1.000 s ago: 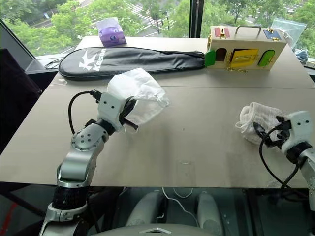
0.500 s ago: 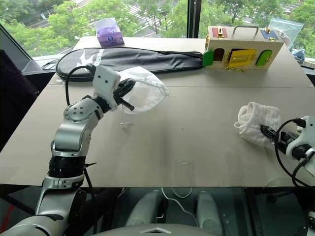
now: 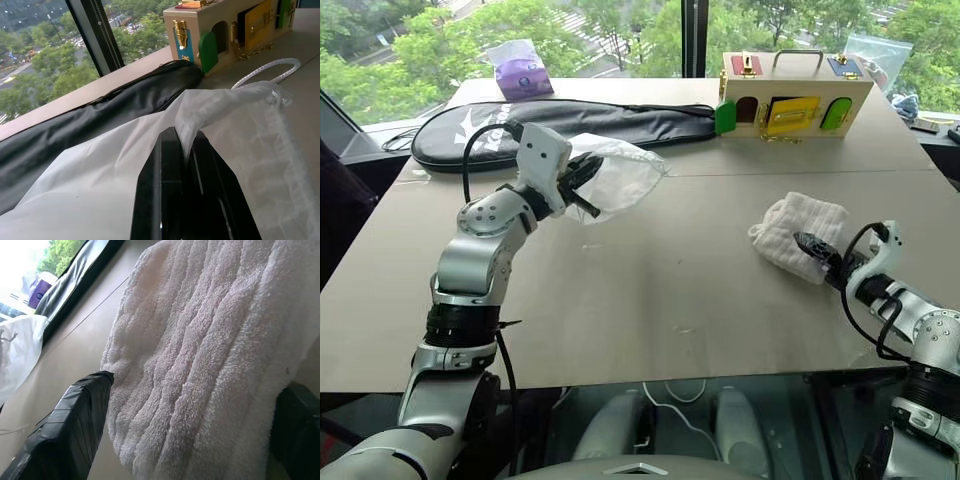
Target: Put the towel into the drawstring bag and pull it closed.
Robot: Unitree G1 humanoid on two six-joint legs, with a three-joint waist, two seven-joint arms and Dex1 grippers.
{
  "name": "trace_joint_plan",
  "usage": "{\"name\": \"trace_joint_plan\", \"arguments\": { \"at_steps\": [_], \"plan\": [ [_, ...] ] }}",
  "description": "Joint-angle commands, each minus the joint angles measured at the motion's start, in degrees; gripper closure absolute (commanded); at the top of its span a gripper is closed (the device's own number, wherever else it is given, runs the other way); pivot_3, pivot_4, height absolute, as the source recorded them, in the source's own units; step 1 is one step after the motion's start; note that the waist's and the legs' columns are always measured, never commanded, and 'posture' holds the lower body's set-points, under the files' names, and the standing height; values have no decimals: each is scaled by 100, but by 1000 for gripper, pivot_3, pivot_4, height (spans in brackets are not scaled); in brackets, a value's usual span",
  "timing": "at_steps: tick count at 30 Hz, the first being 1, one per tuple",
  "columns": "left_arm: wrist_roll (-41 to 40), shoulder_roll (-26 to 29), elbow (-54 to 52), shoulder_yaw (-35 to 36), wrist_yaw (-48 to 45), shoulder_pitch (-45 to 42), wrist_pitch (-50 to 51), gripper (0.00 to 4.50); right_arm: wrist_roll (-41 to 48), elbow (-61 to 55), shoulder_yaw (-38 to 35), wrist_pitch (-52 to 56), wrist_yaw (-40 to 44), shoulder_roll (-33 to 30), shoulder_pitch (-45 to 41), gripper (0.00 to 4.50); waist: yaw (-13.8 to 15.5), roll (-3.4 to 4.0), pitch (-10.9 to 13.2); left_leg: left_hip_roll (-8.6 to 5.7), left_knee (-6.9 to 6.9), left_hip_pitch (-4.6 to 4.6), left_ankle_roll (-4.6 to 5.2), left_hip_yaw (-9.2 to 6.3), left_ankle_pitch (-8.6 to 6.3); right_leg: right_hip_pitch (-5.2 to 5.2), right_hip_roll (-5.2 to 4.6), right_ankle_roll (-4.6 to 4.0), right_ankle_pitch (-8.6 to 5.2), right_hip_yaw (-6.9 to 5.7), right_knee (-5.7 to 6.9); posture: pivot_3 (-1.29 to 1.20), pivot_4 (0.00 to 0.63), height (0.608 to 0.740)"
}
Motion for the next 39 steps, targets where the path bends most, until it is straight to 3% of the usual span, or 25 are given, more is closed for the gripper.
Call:
{"name": "trace_joint_plan", "arguments": {
  "at_steps": [1, 8, 12, 15, 21, 32, 39],
  "plan": [
    [-130, -43, 56, 49, -30, -244, -20, 4500, -118, 262, 413, -56, -81, 245, -171, 1212, 0, 0, 0, 0, 0, 1, 0, 1, 0, 0, 0, 0, 0, 1, 0, 0, 150, 740],
    [-262, -6, 286, -26, -328, -370, 11, 4500, 9, 303, 332, -279, -235, 589, -482, 4430, -1, -5, -1, 1, 0, -6, 0, 4, 0, -11, 1, 0, 1, 5, 6, 0, 150, 740],
    [-383, -35, 447, 15, -491, -470, 67, 4500, 635, -181, 179, -212, 119, 732, -514, 4470, -1, 0, 4, 0, 1, -5, 0, 12, 0, -11, 0, 0, 2, 12, 6, 0, 150, 740],
    [-518, -56, 667, 102, -595, -647, 170, 4500, 1586, -1006, 214, 177, 510, 776, -367, 4470, 32, 38, 29, 0, -2, -13, 0, 8, 0, -21, -1, 0, 2, 10, 11, 0, 150, 740],
    [-773, 66, 957, 62, -1159, -867, 166, 4500, 2497, -1964, 740, 506, 711, 677, -81, 4470, 71, 40, 32, -3, -7, -24, 0, 4, 0, -29, -4, 1, 1, 4, 5, 0, 150, 740],
    [-1475, 351, 871, 35, -2602, -793, 180, 4500, 3298, -2712, 2093, 649, 828, 421, -74, 4470, 75, 40, 35, -4, -7, -25, 0, 0, 0, -29, -5, 1, 1, 1, 5, 0, 150, 740],
    [-1484, 348, 729, -38, -2783, -703, 198, 4500, 3715, -3013, 2514, 410, 839, 451, -254, 4470, 102, 40, 38, -5, -6, -25, 0, 1, 0, -29, -7, 1, 1, 1, 4, 0, 150, 740]
  ]
}}
